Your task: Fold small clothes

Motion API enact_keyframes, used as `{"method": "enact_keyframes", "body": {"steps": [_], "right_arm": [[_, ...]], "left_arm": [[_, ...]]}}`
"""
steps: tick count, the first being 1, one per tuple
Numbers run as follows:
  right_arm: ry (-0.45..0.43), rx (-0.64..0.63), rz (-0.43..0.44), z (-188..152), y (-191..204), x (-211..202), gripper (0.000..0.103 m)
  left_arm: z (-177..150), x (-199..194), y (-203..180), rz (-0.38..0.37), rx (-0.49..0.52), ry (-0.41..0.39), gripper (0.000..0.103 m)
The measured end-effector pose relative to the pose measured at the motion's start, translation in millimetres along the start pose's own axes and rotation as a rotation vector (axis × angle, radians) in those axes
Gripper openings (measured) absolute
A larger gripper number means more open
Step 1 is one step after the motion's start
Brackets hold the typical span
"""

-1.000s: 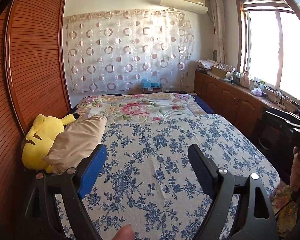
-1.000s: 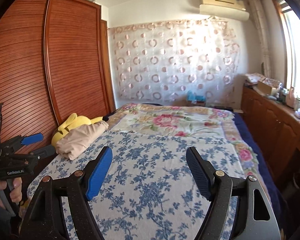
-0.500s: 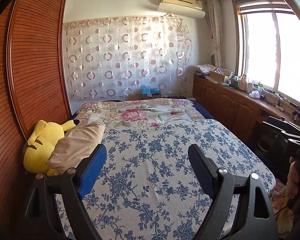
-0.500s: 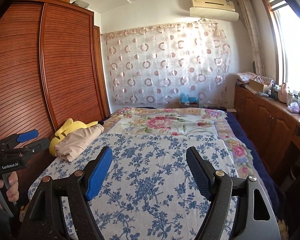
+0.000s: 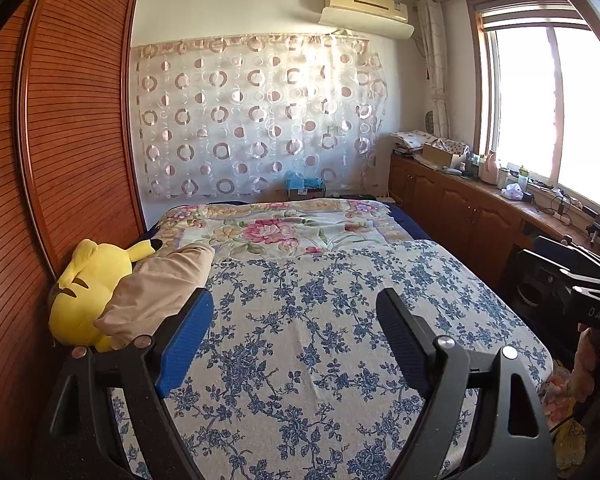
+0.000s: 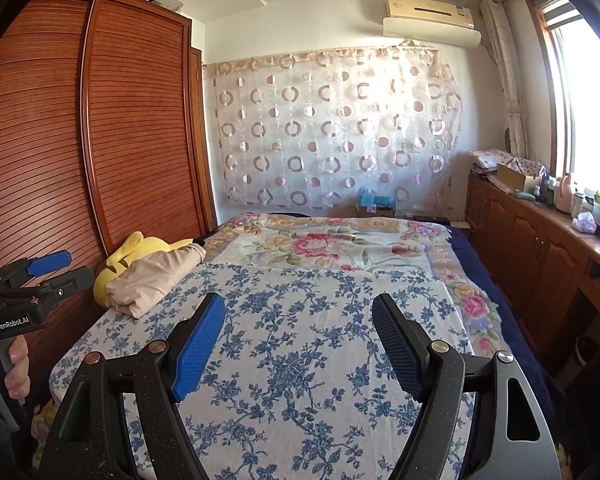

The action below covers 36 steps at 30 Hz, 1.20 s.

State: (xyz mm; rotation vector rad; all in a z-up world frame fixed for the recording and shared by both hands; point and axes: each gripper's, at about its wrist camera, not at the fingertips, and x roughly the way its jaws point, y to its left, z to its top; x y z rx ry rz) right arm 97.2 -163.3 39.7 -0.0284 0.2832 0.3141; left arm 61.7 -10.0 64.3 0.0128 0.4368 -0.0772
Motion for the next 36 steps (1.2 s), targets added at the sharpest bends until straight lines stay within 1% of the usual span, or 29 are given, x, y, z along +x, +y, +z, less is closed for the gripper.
{"method": "enact_keyframes", "body": {"steps": [12, 36], "right_arm": [[-0.001, 0.006, 0.001, 1.6, -8.7, -4.4, 0.078], [-0.005, 0.008, 0.000, 3.6, -13.0, -9.2, 0.078]], "left_arm": [[-0.5, 0.7, 2.2, 0.005, 0.002, -0.003, 0.084], [-1.3, -0.9, 3.6, 0.007, 0.008, -0.011, 0.084]]}}
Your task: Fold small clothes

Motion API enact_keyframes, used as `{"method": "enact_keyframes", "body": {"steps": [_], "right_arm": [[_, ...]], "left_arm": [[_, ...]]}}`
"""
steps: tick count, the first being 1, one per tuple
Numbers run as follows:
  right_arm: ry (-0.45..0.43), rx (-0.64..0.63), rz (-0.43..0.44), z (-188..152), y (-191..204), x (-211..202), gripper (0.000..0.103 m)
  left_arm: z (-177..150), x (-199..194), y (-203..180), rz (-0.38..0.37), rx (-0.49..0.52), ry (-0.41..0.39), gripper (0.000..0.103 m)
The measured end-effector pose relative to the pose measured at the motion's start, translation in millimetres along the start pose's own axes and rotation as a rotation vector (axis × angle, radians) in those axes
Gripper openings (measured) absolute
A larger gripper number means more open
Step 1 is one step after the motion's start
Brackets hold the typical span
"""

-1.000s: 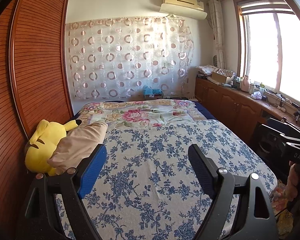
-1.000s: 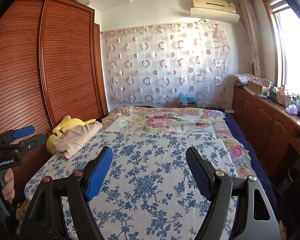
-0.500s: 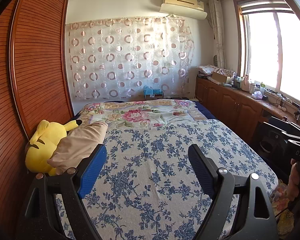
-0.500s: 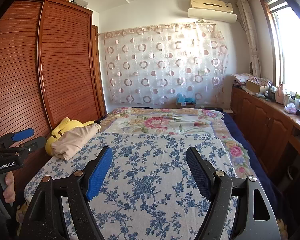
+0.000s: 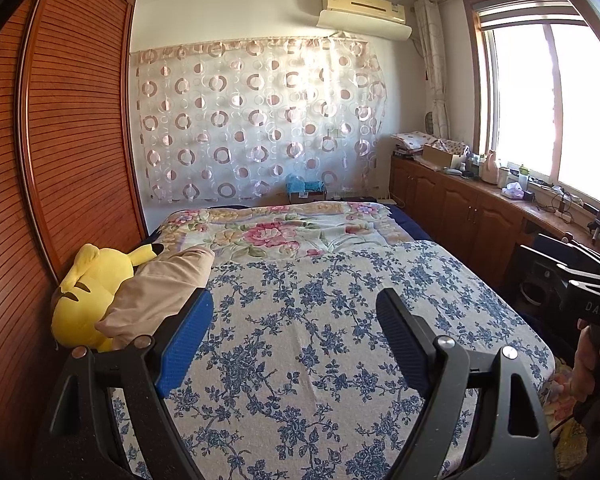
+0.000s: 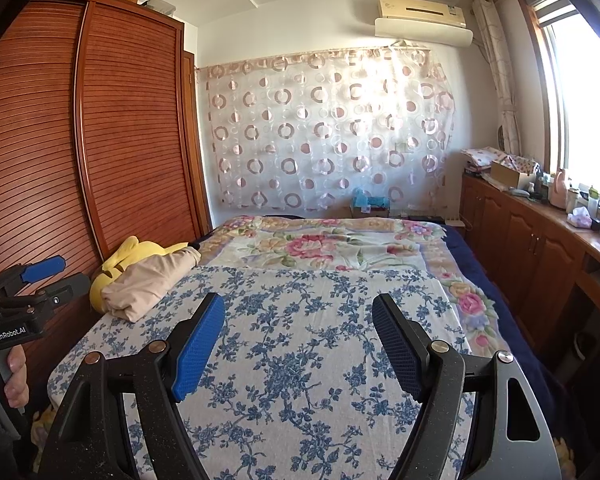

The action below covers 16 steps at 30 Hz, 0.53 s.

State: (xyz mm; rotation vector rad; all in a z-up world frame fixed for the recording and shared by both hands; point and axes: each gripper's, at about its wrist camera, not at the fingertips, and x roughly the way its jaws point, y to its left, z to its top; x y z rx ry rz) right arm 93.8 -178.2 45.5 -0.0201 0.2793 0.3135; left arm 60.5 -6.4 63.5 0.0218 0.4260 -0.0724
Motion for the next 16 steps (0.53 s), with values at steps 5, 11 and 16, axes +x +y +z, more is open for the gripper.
{"method": "enact_keyframes", "body": {"steps": [5, 11, 16], "right_arm": [[0.000, 0.000, 0.000, 0.6, -1.1, -0.6, 0.078], [0.000, 0.000, -0.003, 0.5, -3.9, -1.9, 0.078], [-0.002, 0.003, -0.004, -0.2, -6.7, -3.4, 0.078]], "left_arm": [[0.6, -0.6, 0.0, 0.000, 0.000, -0.002, 0.084], [0.0, -0.8, -0.3, -0.001, 0.000, -0.002, 0.084], [0.8, -1.3, -1.3, -0.001, 0.001, -0.003, 0.084]]}}
